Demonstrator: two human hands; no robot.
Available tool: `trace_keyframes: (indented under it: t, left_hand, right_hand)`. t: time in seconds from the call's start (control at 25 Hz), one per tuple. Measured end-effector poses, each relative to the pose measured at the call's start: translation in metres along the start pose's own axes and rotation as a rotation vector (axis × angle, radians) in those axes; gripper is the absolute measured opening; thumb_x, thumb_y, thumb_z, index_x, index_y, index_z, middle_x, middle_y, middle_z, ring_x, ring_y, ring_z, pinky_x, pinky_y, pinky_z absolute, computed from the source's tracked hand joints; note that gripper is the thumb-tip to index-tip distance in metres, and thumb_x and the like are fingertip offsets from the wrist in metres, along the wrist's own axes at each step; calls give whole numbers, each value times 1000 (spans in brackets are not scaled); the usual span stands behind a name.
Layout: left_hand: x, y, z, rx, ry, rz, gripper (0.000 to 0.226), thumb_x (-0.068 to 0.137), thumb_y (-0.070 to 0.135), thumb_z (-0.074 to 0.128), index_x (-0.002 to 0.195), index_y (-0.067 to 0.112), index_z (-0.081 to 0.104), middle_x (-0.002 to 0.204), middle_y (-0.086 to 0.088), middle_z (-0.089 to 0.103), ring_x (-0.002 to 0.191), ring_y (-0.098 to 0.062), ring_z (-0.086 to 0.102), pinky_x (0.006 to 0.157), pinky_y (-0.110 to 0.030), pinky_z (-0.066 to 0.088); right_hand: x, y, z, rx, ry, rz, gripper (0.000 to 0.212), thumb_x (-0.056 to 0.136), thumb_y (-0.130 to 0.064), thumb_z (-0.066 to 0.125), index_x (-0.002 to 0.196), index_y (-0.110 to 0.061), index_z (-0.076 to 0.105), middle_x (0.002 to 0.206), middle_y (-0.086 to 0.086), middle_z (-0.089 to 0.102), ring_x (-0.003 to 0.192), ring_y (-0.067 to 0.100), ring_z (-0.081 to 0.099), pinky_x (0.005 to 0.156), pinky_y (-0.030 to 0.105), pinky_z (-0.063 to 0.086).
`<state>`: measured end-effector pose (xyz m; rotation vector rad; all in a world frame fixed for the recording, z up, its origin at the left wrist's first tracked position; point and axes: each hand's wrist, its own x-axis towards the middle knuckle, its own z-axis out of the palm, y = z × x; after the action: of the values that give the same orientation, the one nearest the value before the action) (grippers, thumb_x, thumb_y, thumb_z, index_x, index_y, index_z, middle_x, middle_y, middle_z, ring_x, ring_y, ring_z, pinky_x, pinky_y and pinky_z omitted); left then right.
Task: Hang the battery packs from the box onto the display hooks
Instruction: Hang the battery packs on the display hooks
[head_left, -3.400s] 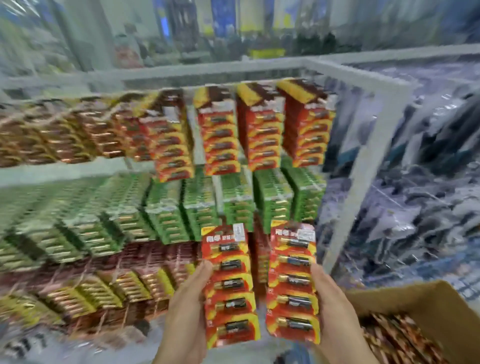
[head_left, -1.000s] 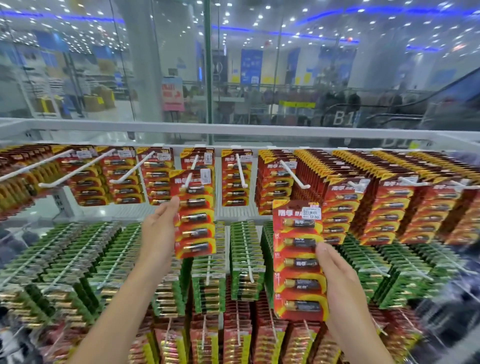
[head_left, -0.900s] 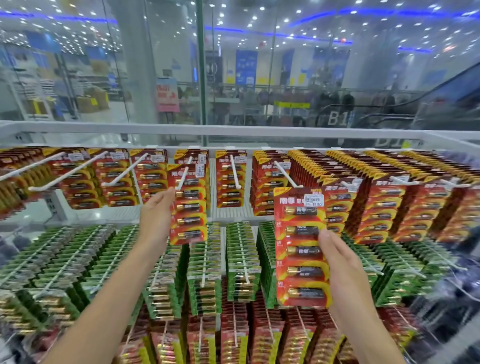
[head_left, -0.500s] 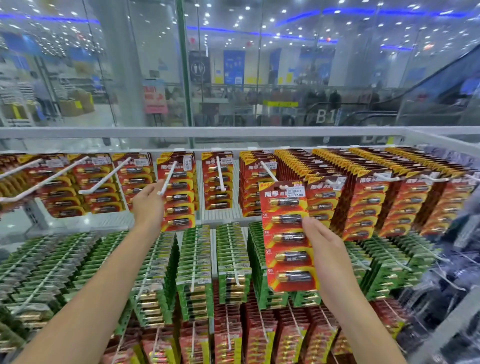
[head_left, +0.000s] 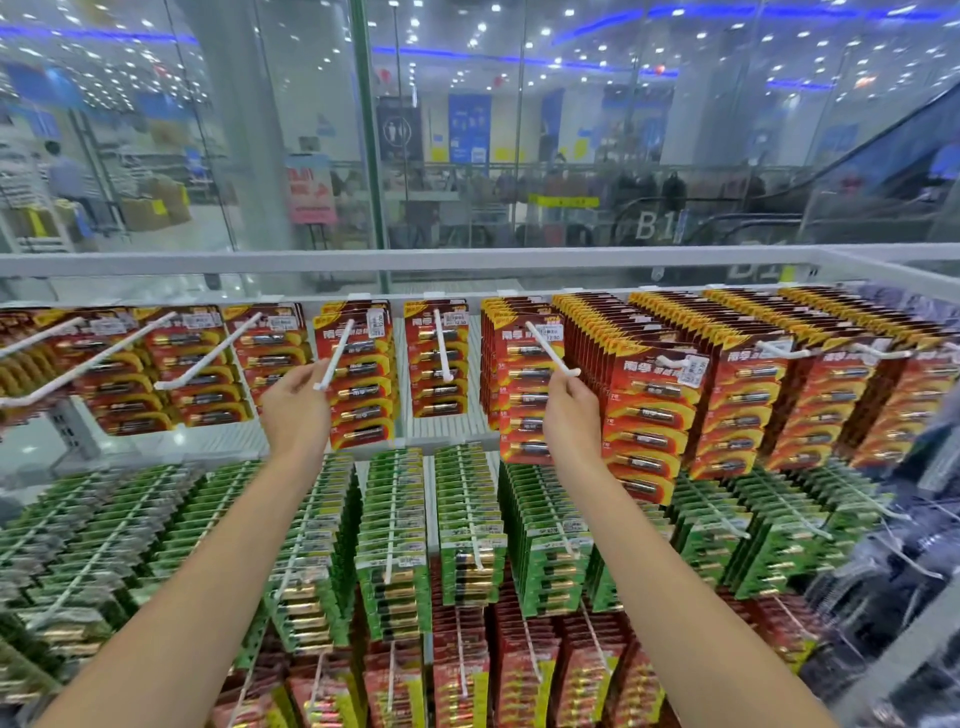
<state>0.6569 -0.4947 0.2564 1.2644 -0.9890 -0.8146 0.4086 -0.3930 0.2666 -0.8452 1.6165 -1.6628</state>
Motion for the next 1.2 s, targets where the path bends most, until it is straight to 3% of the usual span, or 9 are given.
trace_keyframes:
  t: [0.24, 0.36, 0.44, 0.56, 0.64, 0.68, 1.0, 1.08, 1.2]
  left_hand:
    - [3, -5, 1, 74, 5, 55, 29, 103, 33, 63, 124, 16, 74, 93, -5, 70, 68, -17, 53, 58, -29, 39]
    - [4, -8, -2, 90, -10, 66, 30, 102, 36, 63, 122, 17, 75, 109, -14, 74, 82, -31, 62, 68, -36, 48]
    - [0, -10, -8, 62, -27, 57, 28, 102, 37, 62, 119, 17, 75, 108, -10, 75, 92, -30, 68, 83, -46, 57]
    - [-19, -16, -26, 8, -90, 21, 22, 104, 38, 59, 113, 24, 73, 111, 3, 75, 103, -19, 71, 100, -50, 56]
    - [-38, -21, -40, -36, -121, -24, 19, 106, 39, 57, 112, 29, 71, 115, 5, 74, 108, -19, 70, 101, -47, 54]
    - [-50, -24, -47, -56, -133, -48, 20, 106, 39, 56, 114, 28, 71, 117, 6, 74, 110, -20, 70, 101, -44, 54]
    - [-163, -55, -79, -151, -312, -168, 34, 104, 40, 54, 129, 23, 69, 118, 6, 75, 107, -13, 72, 95, -36, 53]
    - [-186, -73, -74, -154, -384, -226, 33, 104, 37, 55, 129, 21, 69, 118, 2, 76, 108, -17, 73, 95, -39, 54]
    - [-223, -103, -57, -118, -491, -327, 26, 104, 30, 57, 123, 19, 72, 112, 0, 79, 106, -21, 74, 95, -43, 55]
  right_hand:
    - [19, 10, 11, 88, 77, 21, 23, 110, -32, 43, 104, -26, 65, 63, -5, 41, 50, 11, 35, 48, 28, 28]
    - [19, 15, 10, 39, 105, 14, 29, 110, -36, 43, 118, -18, 64, 64, -5, 43, 49, 11, 35, 48, 28, 28]
    - [13, 19, 9, -10, 122, -14, 31, 110, -37, 42, 122, -18, 63, 72, -3, 51, 53, 11, 41, 49, 26, 30]
    - [0, 31, 5, -40, 126, -29, 34, 109, -33, 44, 136, -18, 57, 114, -2, 65, 91, 12, 61, 73, 28, 48]
    - [-12, 39, 2, -56, 123, -15, 37, 108, -30, 47, 142, -18, 55, 132, -2, 61, 116, 17, 58, 96, 34, 47]
    - [-20, 42, -1, -60, 113, -2, 36, 108, -30, 48, 142, -19, 55, 134, -3, 60, 119, 17, 55, 99, 35, 44]
    - [-127, 92, -62, -131, 113, 31, 28, 107, -43, 49, 129, -32, 62, 123, -24, 61, 109, -13, 53, 84, 11, 41]
    - [-153, 114, -88, -166, 197, 67, 25, 105, -44, 53, 123, -33, 66, 118, -22, 66, 110, -3, 61, 88, 20, 48]
    - [-193, 150, -131, -173, 331, 147, 26, 100, -50, 58, 116, -34, 70, 108, -13, 72, 104, 23, 68, 96, 47, 53]
